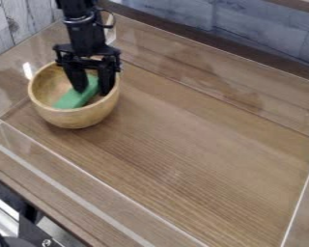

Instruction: Put green object into wooden bowl

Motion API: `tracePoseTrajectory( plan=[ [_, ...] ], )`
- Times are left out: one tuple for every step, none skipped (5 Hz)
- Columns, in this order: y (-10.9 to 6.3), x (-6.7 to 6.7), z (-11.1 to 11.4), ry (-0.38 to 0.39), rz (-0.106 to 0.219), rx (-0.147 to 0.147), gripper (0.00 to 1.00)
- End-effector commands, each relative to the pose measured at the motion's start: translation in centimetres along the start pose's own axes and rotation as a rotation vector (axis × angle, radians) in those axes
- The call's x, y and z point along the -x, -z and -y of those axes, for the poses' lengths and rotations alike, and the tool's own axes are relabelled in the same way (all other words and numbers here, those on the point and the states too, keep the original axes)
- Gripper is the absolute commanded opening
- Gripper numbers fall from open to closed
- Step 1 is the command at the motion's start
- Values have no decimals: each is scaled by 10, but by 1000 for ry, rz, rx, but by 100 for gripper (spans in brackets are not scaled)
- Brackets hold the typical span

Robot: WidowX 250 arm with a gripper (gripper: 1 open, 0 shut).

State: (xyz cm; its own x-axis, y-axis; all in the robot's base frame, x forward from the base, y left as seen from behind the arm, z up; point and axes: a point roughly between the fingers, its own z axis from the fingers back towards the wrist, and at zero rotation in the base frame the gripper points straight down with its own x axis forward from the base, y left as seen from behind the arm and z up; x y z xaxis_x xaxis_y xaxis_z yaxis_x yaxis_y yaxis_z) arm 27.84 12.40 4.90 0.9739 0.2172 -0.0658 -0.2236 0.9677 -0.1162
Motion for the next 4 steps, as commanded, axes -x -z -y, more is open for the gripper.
tracePoseTrajectory(
  plan=[
    [-19, -3, -4, 85, 64, -18, 0],
    [-16, -1, -14, 164, 54, -17, 0],
    [-32, -5, -20, 139, 61, 0, 100],
    [-40, -7, -22, 107, 72, 21, 100]
  ],
)
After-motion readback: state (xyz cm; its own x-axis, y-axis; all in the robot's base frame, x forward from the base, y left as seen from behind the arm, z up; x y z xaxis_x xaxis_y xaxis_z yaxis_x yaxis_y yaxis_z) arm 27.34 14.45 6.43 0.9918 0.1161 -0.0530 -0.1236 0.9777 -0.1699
